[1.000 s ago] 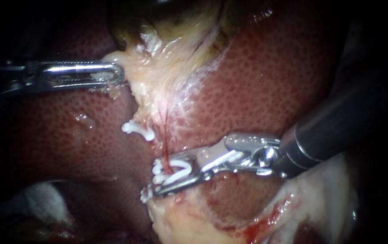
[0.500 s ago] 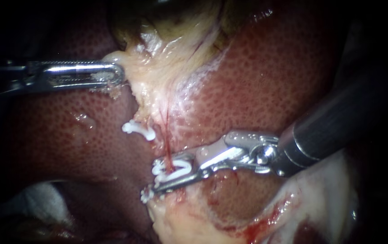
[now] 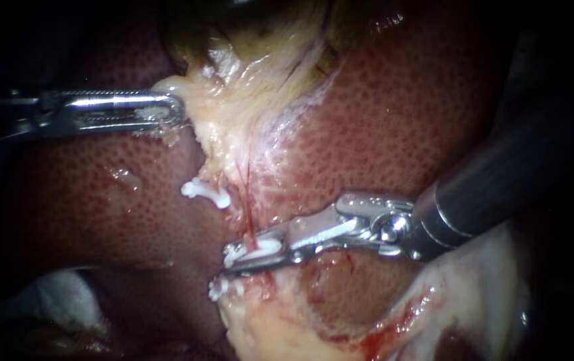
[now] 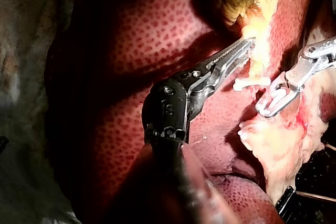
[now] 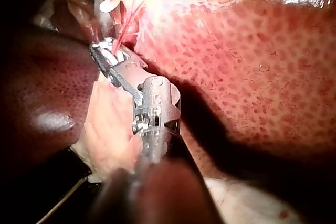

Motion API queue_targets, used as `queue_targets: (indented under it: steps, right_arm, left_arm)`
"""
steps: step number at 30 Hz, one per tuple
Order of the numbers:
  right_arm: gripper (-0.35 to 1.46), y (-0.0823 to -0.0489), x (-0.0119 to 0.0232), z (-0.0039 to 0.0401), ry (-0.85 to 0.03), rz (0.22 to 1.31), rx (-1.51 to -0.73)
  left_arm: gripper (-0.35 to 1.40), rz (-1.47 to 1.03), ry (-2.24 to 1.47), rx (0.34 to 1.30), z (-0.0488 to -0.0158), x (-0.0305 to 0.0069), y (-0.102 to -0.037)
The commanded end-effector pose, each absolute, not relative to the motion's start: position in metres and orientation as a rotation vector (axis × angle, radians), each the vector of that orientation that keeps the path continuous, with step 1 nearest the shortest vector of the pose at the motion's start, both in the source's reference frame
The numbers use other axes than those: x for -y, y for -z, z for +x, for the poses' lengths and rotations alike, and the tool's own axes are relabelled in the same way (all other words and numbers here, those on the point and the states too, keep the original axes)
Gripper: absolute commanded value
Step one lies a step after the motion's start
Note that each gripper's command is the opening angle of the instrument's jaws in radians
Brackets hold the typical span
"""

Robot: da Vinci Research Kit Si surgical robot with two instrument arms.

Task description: Clipping second clip right tube

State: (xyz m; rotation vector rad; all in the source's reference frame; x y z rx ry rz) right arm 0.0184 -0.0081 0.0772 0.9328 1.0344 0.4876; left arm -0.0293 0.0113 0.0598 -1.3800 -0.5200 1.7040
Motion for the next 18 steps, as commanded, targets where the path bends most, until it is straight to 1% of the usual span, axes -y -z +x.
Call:
queue_targets:
  steps: [1, 3, 9, 12, 18]
  right_arm:
    - [-0.22, -0.0771, 0.0081, 0.0184, -0.492, 0.935, -1.031]
    - [-0.35, -0.0772, 0.0081, 0.0183, -0.505, 0.945, -1.018]
    - [-0.35, -0.0775, 0.0078, 0.0180, -0.565, 0.971, -0.962]
    - [-0.35, -0.0776, 0.0078, 0.0177, -0.560, 0.967, -0.941]
    - [-0.35, -0.0774, 0.0082, 0.0176, -0.554, 0.965, -0.929]
  left_arm:
    - [-0.35, -1.380, -1.704, 0.519, -0.0293, -0.0113, -0.0598]
    - [-0.35, -1.380, -1.704, 0.519, -0.0293, -0.0113, -0.0598]
    - [-0.35, -1.380, -1.704, 0.518, -0.0294, -0.0113, -0.0599]
    - [-0.35, -1.380, -1.704, 0.518, -0.0294, -0.0113, -0.0599]
    - [-0.35, -1.380, -1.704, 0.519, -0.0293, -0.0113, -0.0600]
